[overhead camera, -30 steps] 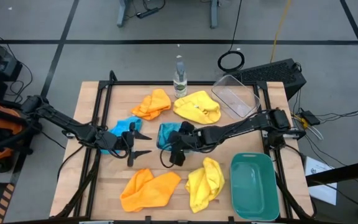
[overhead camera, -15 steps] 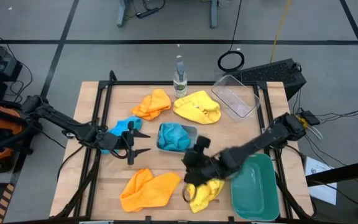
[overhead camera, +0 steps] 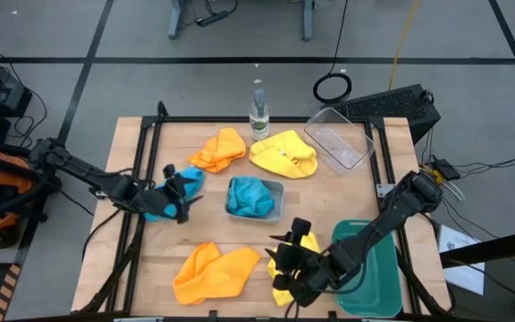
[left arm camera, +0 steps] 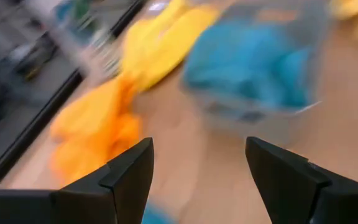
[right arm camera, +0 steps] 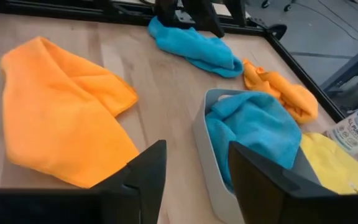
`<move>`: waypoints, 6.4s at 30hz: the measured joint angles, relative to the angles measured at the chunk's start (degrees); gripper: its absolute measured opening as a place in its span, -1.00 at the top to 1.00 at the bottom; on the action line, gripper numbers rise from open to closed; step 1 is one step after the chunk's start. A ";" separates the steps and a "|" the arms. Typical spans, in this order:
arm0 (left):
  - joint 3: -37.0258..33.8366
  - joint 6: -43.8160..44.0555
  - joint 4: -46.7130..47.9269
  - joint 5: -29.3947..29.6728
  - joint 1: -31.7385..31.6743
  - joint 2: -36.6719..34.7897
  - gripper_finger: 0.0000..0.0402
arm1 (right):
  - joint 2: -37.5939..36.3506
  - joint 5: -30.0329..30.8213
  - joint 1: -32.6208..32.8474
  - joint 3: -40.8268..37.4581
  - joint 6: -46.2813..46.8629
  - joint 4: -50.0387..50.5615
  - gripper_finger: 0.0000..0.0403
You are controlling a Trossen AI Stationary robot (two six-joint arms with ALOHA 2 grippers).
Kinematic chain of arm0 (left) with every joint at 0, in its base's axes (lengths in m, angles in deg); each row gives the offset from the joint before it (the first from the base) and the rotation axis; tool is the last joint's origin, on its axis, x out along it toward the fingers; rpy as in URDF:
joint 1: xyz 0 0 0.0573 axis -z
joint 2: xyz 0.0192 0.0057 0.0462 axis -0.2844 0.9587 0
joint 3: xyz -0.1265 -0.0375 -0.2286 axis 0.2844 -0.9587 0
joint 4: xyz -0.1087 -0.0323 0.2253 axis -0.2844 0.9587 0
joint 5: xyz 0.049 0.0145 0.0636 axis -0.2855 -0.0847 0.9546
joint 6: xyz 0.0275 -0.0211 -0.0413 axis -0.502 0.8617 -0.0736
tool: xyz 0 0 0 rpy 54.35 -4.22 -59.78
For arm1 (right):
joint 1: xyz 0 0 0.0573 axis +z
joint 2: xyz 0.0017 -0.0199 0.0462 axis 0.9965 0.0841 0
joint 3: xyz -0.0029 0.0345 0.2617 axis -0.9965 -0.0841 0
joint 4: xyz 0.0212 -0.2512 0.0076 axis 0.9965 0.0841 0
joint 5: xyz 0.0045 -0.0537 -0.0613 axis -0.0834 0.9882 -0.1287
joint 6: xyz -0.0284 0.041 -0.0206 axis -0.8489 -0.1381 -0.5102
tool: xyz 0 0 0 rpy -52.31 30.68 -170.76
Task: Sort microfiber towel by color & place in baskets
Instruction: Put the blue towel in the white container
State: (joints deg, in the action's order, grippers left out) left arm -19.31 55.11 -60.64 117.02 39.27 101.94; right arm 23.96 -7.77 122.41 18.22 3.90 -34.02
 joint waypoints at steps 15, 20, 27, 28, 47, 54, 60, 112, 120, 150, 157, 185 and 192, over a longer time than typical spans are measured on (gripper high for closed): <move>-4.75 31.38 13.68 -4.34 -6.60 1.37 -0.30 | 0.02 -0.14 -4.34 0.00 -5.11 -0.20 0.22; -7.39 33.17 13.32 -11.87 -9.16 4.06 -0.30 | 0.03 -0.48 -5.88 0.00 -5.74 -0.76 0.22; -8.83 33.74 12.51 -16.85 -11.81 7.81 -0.14 | 0.04 -0.63 -5.91 0.00 -5.63 -3.09 0.22; -8.83 32.47 11.65 -18.67 -12.19 8.41 -0.07 | 0.04 -0.67 -5.70 0.00 -5.61 -3.27 0.22; 2.18 20.43 1.45 -26.01 -6.47 7.48 0.83 | 1.18 -2.96 -2.45 0.00 -6.05 -5.12 0.22; 6.10 16.47 0.93 -19.04 -2.49 7.50 0.83 | 2.19 2.84 -3.17 0.02 -8.96 -11.24 0.22; 8.00 11.21 -5.32 -16.84 0.20 7.50 0.82 | 6.36 4.38 -4.40 0.00 -18.24 -21.20 0.22; 8.07 -13.25 -39.43 -26.51 7.55 15.17 0.44 | 11.67 -9.46 -15.54 -0.02 -38.40 -49.87 -0.40; 8.07 -15.00 -39.62 -26.25 10.27 15.17 0.02 | 11.67 -9.70 -15.38 -0.02 -39.55 -49.59 0.22; 8.02 -24.82 -43.22 -18.53 17.69 12.67 -0.02 | 8.20 -3.29 -8.94 0.02 -40.66 -41.07 0.75; 8.02 -34.51 -56.19 -18.76 17.79 21.70 -0.06 | 8.22 -3.36 -8.61 0.00 -40.20 -38.42 0.75; 10.64 -58.40 -70.78 3.71 16.29 37.57 -0.01 | 6.82 -3.18 -7.57 -0.02 -31.08 -30.56 0.70; 10.62 -58.49 -70.64 1.69 16.22 37.55 0.91 | 6.80 -4.33 -7.48 -0.02 -30.14 -31.36 0.43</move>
State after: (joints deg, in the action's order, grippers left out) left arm -8.69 -3.39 -131.28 118.72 55.49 139.49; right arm 30.75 -12.10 114.93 18.19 -26.24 -65.38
